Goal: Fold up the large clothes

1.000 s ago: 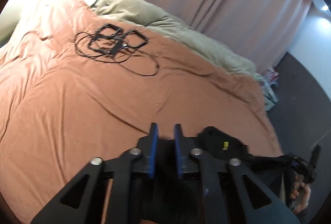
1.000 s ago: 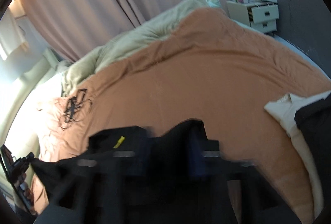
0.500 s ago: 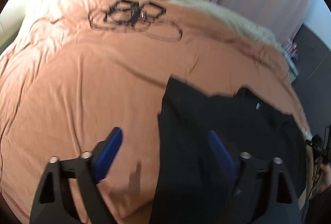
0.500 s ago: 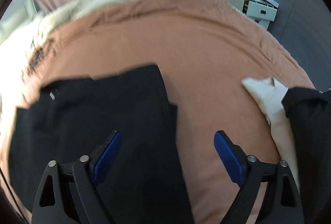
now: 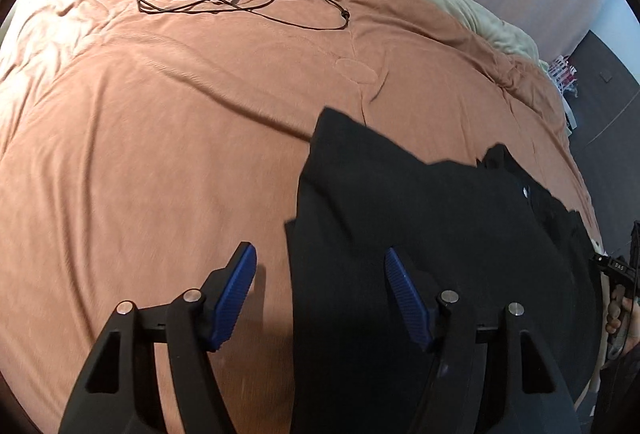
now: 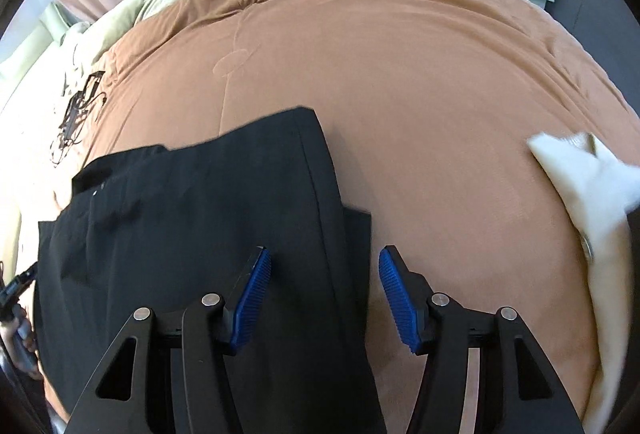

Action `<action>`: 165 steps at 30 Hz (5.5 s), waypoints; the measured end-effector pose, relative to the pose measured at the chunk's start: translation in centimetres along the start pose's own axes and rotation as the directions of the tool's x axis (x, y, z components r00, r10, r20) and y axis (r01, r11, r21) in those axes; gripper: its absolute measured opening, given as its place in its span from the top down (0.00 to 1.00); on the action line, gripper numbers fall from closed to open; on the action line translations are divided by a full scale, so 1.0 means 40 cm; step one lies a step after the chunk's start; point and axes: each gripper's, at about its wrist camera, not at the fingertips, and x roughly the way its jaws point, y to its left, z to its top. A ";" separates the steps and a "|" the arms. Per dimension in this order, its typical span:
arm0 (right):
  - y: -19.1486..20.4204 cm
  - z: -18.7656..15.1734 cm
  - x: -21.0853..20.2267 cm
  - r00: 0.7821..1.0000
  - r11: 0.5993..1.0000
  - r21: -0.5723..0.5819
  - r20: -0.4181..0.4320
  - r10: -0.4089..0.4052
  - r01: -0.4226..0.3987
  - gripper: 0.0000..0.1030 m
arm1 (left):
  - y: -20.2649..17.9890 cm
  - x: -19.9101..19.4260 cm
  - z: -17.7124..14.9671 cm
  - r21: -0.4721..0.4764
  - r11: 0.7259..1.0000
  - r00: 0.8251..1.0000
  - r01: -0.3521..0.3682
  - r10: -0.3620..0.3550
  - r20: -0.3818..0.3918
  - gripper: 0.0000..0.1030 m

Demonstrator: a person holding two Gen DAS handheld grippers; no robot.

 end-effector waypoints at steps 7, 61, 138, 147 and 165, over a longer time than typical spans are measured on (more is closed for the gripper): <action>0.022 0.074 0.056 1.000 1.000 0.000 0.008 0.009 -0.009 0.45 | -0.006 0.054 0.072 0.011 1.000 1.000 0.006 -0.006 0.013 0.34; 0.436 -0.529 -0.353 0.972 0.942 -0.330 0.195 0.130 -0.060 0.42 | 0.061 -0.402 -0.438 -0.053 0.998 0.991 0.036 -0.029 0.131 0.21; 0.491 -0.544 -0.146 0.958 0.944 -0.191 0.053 0.283 -0.269 0.82 | -0.203 -0.433 -0.292 -0.108 0.857 0.862 0.505 -0.492 0.123 0.86; 0.449 -0.612 -0.068 0.941 0.937 -0.102 0.027 0.338 -0.334 0.88 | -0.438 -0.475 -0.241 0.047 0.850 0.847 0.525 -0.527 0.071 0.86; 0.157 -0.622 -0.279 0.912 0.930 0.031 0.208 0.352 -0.366 0.86 | -0.911 -0.322 -0.209 0.267 0.810 0.853 0.522 -0.502 -0.146 0.86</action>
